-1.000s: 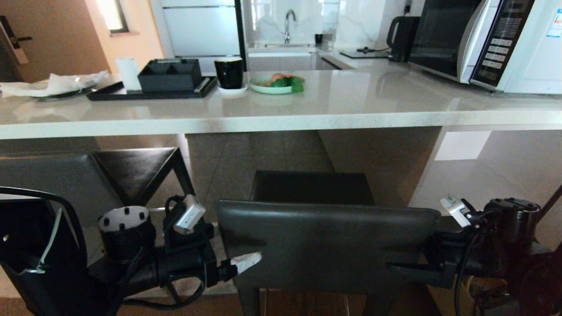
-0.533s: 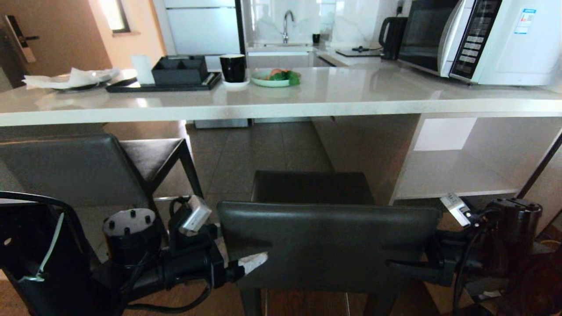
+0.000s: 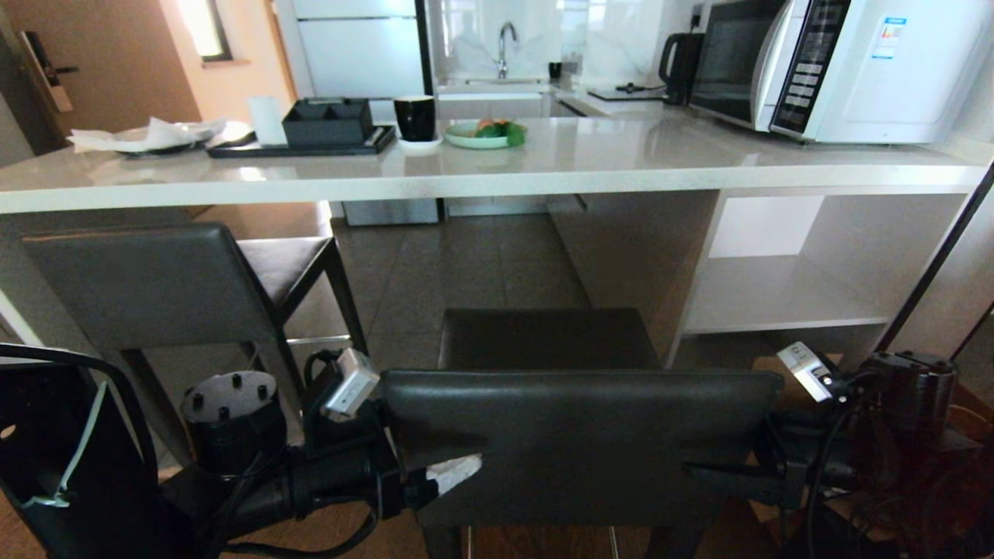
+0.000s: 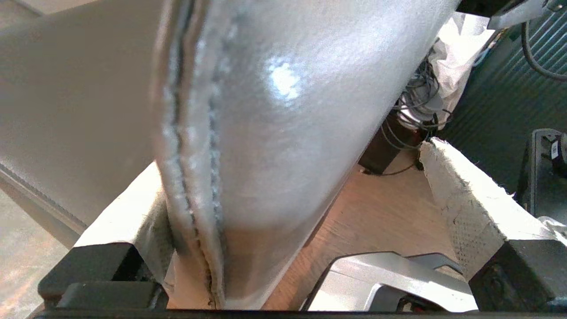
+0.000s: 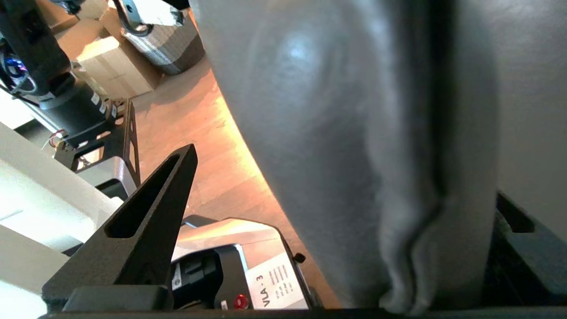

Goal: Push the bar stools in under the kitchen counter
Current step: Pull the gray chair out from under the dining table

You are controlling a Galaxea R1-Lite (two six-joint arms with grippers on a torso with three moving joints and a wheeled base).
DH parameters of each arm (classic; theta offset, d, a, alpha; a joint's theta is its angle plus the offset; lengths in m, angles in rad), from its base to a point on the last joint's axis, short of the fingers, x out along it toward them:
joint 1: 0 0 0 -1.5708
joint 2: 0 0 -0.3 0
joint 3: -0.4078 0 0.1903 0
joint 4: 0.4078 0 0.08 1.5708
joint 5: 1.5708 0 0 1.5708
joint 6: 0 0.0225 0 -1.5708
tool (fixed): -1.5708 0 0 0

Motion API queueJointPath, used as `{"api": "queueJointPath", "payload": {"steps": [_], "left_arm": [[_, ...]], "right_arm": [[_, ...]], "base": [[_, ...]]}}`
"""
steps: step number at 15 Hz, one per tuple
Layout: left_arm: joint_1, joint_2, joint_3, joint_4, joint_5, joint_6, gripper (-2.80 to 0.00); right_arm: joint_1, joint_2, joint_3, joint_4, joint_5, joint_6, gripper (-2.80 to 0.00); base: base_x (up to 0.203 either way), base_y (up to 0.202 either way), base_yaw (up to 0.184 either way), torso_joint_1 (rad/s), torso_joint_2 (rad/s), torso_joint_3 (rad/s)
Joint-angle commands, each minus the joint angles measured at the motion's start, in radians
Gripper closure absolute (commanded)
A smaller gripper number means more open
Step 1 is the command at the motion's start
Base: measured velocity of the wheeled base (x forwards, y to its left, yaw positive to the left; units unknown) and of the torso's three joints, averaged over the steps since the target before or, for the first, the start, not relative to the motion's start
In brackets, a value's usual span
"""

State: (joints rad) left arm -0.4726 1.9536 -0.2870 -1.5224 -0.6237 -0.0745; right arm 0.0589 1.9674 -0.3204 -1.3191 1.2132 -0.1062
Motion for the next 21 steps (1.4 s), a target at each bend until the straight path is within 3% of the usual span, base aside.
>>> {"api": "queueJointPath", "payload": {"steps": [1, 8, 13, 17, 21], "left_arm": [[0.0, -0.004, -0.003, -0.008, 0.001, -0.002, -2.8], [-0.113, -0.019, 0.002, -0.008, 0.023, -0.07, -2.8], [-0.096, -0.011, -0.007, -0.008, 0.076, -0.071, -2.8], [-0.04, -0.01, -0.006, -0.008, 0.079, -0.073, -2.8], [-0.043, -0.013, -0.007, -0.008, 0.078, -0.071, -2.8]], "right_arm": [[0.001, -0.001, -0.006, -0.011, -0.005, 0.0, -2.8], [0.001, 0.025, -0.043, -0.011, -0.092, 0.013, -2.8], [0.001, 0.009, -0.03, -0.02, -0.09, 0.012, -2.8], [0.006, -0.033, 0.038, -0.078, -0.09, 0.014, -2.8], [0.008, -0.048, 0.061, -0.101, -0.09, 0.014, -2.8]], "base": [[0.0, 0.0, 0.0, 0.0, 0.0, 0.0], [0.0, 0.0, 0.0, 0.0, 0.0, 0.0], [0.0, 0.0, 0.0, 0.0, 0.0, 0.0], [0.0, 0.0, 0.0, 0.0, 0.0, 0.0], [0.0, 0.0, 0.0, 0.0, 0.0, 0.0]]}}
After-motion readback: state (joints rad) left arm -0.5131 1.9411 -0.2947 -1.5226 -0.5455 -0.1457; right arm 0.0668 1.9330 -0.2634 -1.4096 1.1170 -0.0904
